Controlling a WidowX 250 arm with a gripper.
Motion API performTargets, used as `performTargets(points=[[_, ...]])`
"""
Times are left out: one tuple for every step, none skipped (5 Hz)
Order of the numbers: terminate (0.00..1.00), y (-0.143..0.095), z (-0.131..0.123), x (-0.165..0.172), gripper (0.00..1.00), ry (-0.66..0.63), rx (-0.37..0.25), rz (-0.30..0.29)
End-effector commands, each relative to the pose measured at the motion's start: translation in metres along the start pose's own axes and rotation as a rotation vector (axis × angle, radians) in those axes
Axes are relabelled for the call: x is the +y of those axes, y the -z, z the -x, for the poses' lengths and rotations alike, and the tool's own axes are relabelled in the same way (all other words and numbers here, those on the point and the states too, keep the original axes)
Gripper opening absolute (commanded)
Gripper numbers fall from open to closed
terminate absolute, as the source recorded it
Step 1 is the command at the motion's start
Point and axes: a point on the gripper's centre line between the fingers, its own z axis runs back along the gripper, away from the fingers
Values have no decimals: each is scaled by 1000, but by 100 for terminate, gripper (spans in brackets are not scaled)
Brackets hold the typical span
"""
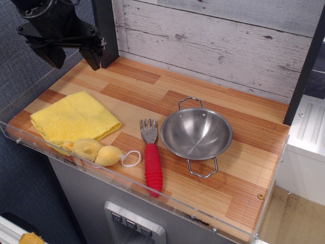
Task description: Move the metal bowl to the back left corner of the table.
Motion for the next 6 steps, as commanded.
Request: performTargets(points=[[0, 0, 0, 0, 100, 0, 0, 0], [0, -4, -11, -12, 100, 0, -15, 5], [0, -5, -18, -26, 100, 43, -13, 41], [0, -2, -20, -47, 100, 106, -9, 58], [0, 10, -17, -66, 100, 149, 12, 82], [0, 29, -5, -82, 100, 150, 79, 134]])
